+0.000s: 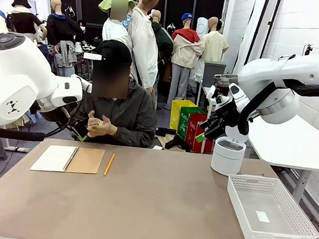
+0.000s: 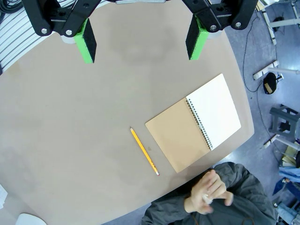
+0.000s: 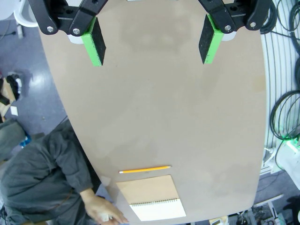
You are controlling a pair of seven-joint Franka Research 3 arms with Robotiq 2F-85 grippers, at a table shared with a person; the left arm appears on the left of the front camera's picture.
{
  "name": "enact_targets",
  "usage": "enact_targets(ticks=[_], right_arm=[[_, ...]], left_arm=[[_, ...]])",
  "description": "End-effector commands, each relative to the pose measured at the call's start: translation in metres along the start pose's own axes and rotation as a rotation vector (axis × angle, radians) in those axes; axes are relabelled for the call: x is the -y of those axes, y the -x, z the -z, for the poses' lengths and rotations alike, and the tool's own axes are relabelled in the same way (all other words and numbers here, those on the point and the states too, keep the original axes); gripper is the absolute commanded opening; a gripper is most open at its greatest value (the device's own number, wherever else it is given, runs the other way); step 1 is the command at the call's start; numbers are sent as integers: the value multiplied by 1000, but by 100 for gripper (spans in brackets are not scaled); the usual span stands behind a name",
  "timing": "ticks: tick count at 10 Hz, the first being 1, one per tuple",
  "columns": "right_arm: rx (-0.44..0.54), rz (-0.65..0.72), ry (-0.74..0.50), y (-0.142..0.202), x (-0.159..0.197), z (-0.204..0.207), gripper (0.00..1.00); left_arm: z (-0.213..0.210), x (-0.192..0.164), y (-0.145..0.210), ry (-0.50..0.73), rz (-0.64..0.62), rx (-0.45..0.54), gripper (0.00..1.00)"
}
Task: Sort the paper based on its condition.
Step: If a person hands you a paper, place it in the Organizing basket , and if it's crumpled, put it in the Trash can.
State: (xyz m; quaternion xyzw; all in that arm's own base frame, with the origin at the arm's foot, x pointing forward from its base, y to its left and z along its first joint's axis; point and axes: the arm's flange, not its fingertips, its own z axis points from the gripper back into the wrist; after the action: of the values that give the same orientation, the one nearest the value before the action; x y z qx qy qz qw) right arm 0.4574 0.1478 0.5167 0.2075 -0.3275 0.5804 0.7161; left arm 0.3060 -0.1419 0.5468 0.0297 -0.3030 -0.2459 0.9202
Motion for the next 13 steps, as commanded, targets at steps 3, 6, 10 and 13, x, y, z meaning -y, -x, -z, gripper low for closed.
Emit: enact_targets(ticks=[3,6,10,13], right_arm=[[8,6,-5,-1,0,0,100],[8,6,-5,-1,0,0,100],[8,6,-5,-1,0,0,100],[8,6,-5,-1,0,0,100]], left_arm=[[0,-1,0,-1,12,-3,100],[0,-1,0,-1,12,-3,100],[0,-1,0,-1,12,-3,100],[0,-1,0,-1,12,-3,100]])
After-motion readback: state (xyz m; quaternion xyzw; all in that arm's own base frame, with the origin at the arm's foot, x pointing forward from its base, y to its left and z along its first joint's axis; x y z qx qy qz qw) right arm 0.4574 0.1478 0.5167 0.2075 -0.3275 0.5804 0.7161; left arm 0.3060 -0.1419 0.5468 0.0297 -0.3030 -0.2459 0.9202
